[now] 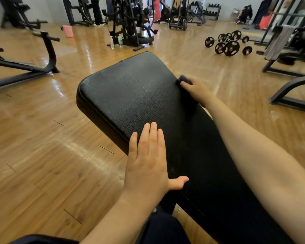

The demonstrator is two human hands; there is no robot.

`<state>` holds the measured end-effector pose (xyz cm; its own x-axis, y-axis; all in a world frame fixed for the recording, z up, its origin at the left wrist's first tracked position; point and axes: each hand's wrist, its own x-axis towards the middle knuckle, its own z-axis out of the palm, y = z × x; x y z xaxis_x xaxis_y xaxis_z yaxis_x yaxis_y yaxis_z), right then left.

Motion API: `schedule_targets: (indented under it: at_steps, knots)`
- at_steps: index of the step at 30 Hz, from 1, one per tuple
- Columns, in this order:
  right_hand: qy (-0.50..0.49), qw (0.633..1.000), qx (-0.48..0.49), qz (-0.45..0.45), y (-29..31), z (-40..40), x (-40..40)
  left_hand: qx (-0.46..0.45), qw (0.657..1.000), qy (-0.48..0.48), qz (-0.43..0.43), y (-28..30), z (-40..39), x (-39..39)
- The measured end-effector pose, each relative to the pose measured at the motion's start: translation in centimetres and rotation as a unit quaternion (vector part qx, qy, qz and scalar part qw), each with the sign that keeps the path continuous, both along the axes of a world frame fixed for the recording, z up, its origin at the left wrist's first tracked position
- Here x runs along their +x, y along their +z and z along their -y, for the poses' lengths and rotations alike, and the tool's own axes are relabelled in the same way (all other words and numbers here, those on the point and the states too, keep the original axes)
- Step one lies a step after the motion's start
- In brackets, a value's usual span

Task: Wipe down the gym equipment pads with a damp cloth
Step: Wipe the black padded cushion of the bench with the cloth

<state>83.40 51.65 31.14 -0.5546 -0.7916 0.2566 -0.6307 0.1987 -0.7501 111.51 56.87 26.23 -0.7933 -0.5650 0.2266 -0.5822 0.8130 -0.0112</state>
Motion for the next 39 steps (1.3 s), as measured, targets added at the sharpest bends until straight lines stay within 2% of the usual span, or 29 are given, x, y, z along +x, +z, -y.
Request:
schedule_targets:
  at_steps: [5, 11, 14, 21, 29, 31, 34, 39]
  knots:
    - [-0.024, 0.999, -0.047, 0.009, 0.1, 2.0, 0.5, -0.021, 1.0, 0.002, 0.003, 0.1, 0.1, 0.2]
    - [-0.064, 0.998, -0.029, -0.006, -4.6, -4.3, -1.1, -0.013, 1.0, 0.001, -0.002, 0.1, 0.0, 0.2]
    - [-0.072, 0.997, -0.009, 0.018, -6.7, -6.9, -1.9, -0.014, 1.0, 0.001, -0.003, 0.1, 0.1, 0.1]
    - [-0.036, 0.998, -0.036, -0.035, -4.1, -3.5, -1.2, -0.019, 1.0, 0.002, -0.011, 0.1, 0.0, 0.1]
    - [-0.089, 0.992, -0.064, 0.064, -7.0, -6.3, -1.4, -0.007, 1.0, -0.002, -0.014, -0.1, -0.2, 0.2]
    - [-0.094, 0.992, -0.041, 0.069, -7.2, -6.6, -2.1, -0.002, 1.0, -0.003, -0.017, -0.1, -0.1, 0.2]
    - [-0.07, 0.995, 0.027, 0.062, -5.6, -5.7, -3.1, -0.003, 1.0, -0.006, -0.017, -0.3, 0.1, 0.2]
    - [-0.018, 0.997, 0.003, 0.073, -3.2, -2.4, -2.7, -0.003, 1.0, 0.0, -0.009, -0.3, 0.1, 0.0]
